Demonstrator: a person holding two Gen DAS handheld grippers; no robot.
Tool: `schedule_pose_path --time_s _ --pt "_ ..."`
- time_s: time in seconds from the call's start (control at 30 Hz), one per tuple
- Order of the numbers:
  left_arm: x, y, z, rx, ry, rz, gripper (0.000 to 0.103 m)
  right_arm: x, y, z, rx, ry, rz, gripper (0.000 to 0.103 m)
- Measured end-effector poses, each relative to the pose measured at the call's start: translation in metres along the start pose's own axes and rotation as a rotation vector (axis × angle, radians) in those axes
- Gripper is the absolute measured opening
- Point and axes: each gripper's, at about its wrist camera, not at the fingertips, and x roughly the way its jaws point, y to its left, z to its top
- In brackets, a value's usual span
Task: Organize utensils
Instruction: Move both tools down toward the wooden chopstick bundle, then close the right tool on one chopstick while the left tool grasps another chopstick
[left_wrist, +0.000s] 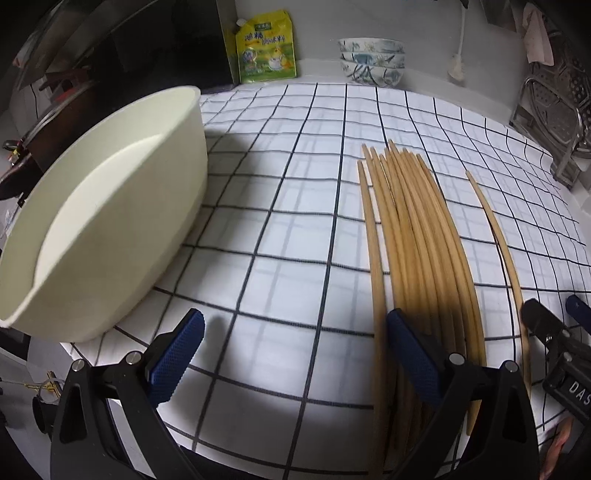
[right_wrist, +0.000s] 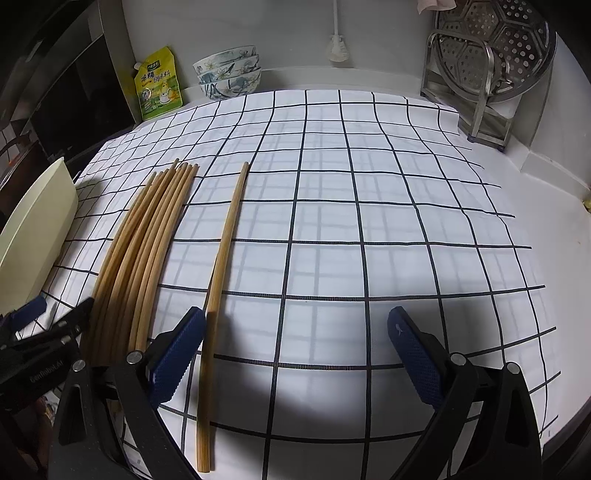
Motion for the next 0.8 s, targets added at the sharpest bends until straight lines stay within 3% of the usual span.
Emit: schedule_pose_path --time_s 0.37,0.43,0.47,0.5,0.63,0.7,0.73,0.77,0.8 --pt "0.008 -0.003 0.010 -0.020 -0.003 0.012 0.098 0.003 0.016 -0.003 -0.077 -0.025 -0.065 0.093" --pt "0.008 -0.005 0.011 -0.008 -0.016 0.011 0.095 0.002 0.020 -0.003 -0.090 -0.035 -0.066 0.091" --pt "0.008 -0.006 0.011 -0.003 -0.020 0.003 0.092 0.001 0.022 -0.003 -0.097 -0.037 -0.051 0.084" --pt "0.007 -0.006 0.012 0.000 -0.021 -0.014 0.085 0.000 0.024 -0.003 -0.101 -0.038 -0.032 0.075" --pt "0.002 -0.013 0.012 0.015 -0.021 -0.083 0.050 -0.003 0.030 -0.004 -0.125 -0.048 -0.009 0.053" --pt "0.000 -0.017 0.011 0.026 -0.026 -0.098 0.031 -0.004 0.028 -0.003 -0.120 -0.051 -0.009 0.026" --pt "-0.001 -0.020 0.010 0.031 -0.028 -0.110 0.016 -0.005 0.026 -0.002 -0.110 -0.052 -0.016 0.017" --pt "-0.002 -0.021 0.010 0.032 -0.028 -0.114 0.007 -0.005 0.023 -0.002 -0.096 -0.051 -0.011 0.007" --pt "-0.002 -0.020 0.010 0.029 -0.026 -0.118 0.007 -0.005 0.019 -0.001 -0.076 -0.051 0.009 0.006"
